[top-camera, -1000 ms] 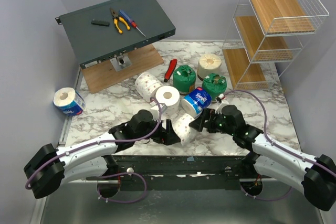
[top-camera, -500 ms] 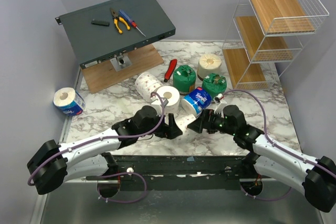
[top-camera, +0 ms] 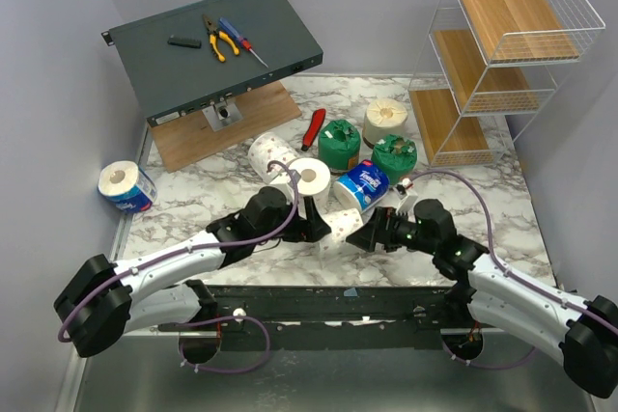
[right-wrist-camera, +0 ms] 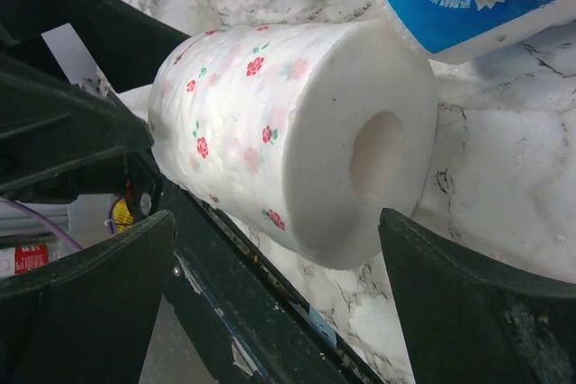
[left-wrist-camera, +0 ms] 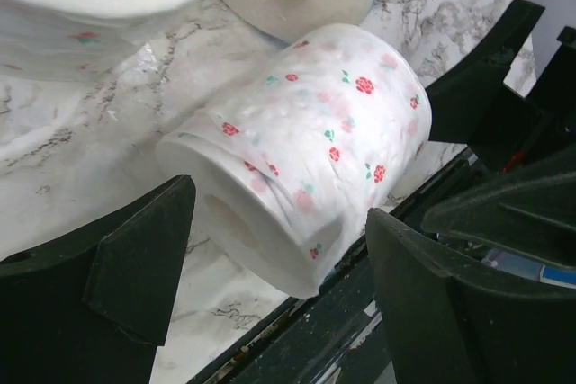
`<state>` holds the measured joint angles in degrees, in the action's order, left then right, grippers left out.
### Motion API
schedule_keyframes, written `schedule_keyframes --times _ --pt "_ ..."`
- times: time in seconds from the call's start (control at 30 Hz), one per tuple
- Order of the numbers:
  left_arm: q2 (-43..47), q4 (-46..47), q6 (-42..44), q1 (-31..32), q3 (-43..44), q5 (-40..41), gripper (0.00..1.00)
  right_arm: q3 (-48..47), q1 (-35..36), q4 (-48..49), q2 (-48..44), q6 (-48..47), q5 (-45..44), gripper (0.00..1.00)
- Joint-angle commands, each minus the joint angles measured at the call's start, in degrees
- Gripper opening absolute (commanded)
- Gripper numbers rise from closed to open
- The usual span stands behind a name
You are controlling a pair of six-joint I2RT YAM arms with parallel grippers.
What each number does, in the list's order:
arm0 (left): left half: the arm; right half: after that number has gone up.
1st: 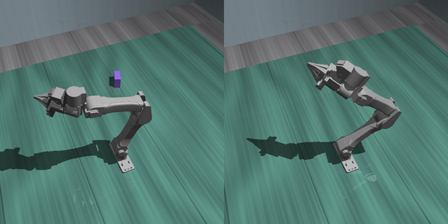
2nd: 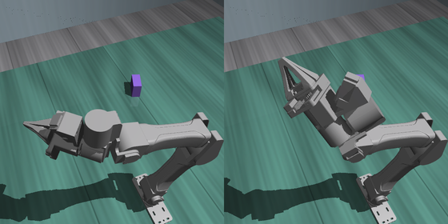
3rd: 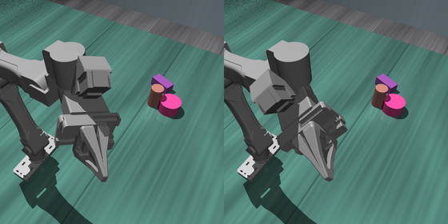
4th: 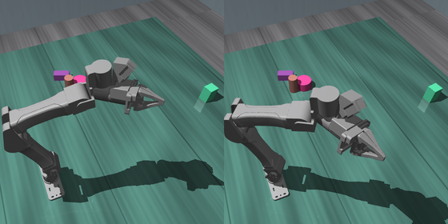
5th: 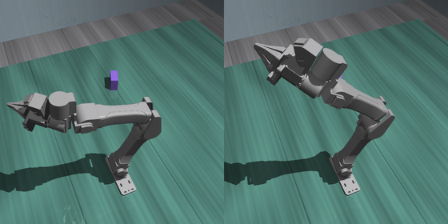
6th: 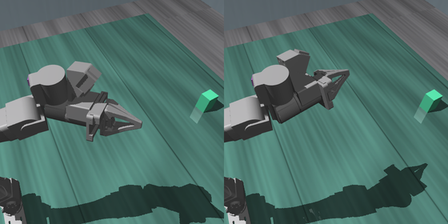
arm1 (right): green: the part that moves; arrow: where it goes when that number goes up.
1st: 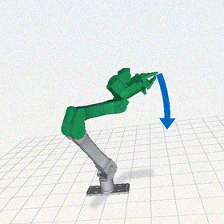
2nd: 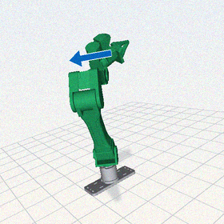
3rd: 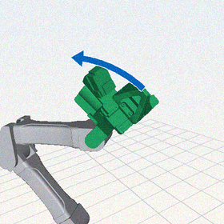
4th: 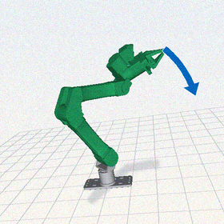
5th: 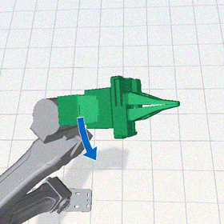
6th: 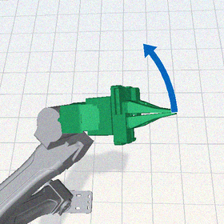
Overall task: Place and organize the paper towels onto the shelf
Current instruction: Adjust the paper towel at the center of the board.
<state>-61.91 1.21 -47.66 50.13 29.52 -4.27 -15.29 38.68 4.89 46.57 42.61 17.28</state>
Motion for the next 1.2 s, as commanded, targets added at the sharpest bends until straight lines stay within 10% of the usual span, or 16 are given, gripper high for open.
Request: schedule_keyframes --times 0.0,0.57,1.17 --pt "-0.3 2.7 -1.9 -2.7 -0.2 0.4 0.8 0.1 0.4 -2.5 -1.4 -0.5 -0.3 0.98" --pt "3.6 6.5 -0.4 -2.6 -3.9 -14.3 0.8 -4.1 0.3 2.6 3.1 -0.5 1.2 0.99" --pt "-6.4 8.5 -0.3 -2.5 1.8 -9.9 0.8 -0.9 0.4 -0.1 -1.7 -1.4 8.4 0.99"
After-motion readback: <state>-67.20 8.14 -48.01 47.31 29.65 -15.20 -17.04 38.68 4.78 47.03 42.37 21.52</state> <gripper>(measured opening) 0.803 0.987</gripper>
